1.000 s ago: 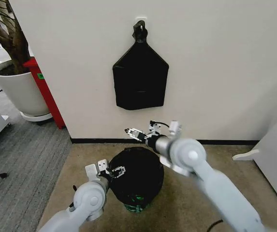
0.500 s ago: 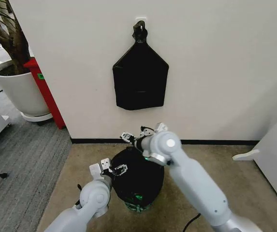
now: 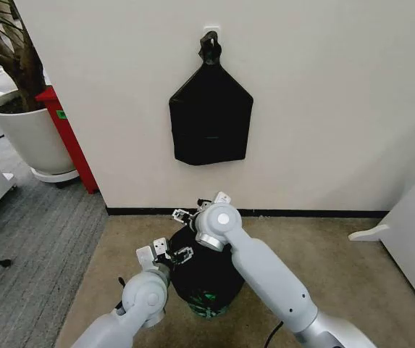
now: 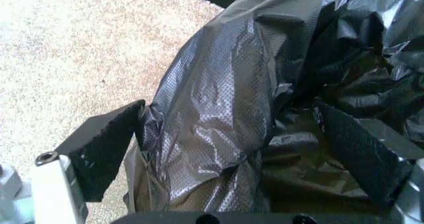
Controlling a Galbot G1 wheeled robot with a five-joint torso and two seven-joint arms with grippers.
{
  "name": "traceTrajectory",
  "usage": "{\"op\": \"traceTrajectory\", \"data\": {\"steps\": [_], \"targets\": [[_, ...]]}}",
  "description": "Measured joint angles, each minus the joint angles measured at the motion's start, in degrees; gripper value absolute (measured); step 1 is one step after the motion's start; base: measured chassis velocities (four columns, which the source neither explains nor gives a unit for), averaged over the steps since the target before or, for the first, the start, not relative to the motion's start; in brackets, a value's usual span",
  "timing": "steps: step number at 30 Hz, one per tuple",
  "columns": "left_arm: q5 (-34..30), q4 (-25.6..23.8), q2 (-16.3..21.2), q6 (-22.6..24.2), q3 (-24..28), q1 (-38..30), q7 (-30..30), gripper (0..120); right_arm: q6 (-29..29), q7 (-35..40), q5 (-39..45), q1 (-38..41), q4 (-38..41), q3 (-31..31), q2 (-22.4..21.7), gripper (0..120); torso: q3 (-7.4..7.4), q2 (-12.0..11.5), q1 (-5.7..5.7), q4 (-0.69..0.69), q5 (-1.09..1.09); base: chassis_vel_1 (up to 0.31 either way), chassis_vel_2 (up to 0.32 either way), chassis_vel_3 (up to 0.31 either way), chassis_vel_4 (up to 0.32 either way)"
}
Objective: Place the garbage bag over the trash bin.
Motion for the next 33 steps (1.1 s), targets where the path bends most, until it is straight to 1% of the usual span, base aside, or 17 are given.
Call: {"op": "traceTrajectory", "data": {"steps": [4, 8, 14, 33], "targets": [[0.5, 0.16, -0.29, 0.01, -0.01, 0.01, 0.28, 100, -0.48, -0.31, -0.62, -0.17, -1.17, -0.53, 0.12, 100, 0.0, 0.0, 0.0, 0.0, 0.0, 0.0, 0.0, 0.0, 0.0], [1.08, 0.13, -0.9, 0.0, -0.22, 0.33, 0.52, 100, -1.9, -2.43, -2.44, -0.26, -4.21, -0.95, 0.08, 100, 0.01, 0.0, 0.0, 0.0, 0.0, 0.0, 0.0, 0.0, 0.0], [1.12, -0.37, -0.44, -0.14, -0.57, 0.57, 0.78, 100, -2.62, -3.78, -3.71, 0.23, -6.24, -0.94, -0.13, 100, 0.01, 0.0, 0.0, -0.02, -0.01, 0.0, 0.0, 0.0, 0.0], [1.7, -1.13, -0.23, -1.4, -1.16, 0.88, 2.81, 100, -2.95, -6.89, -7.02, -0.3, -10.1, -1.31, -0.35, 100, 0.01, 0.0, 0.0, 0.0, -0.01, 0.0, 0.0, 0.0, 0.0]]}}
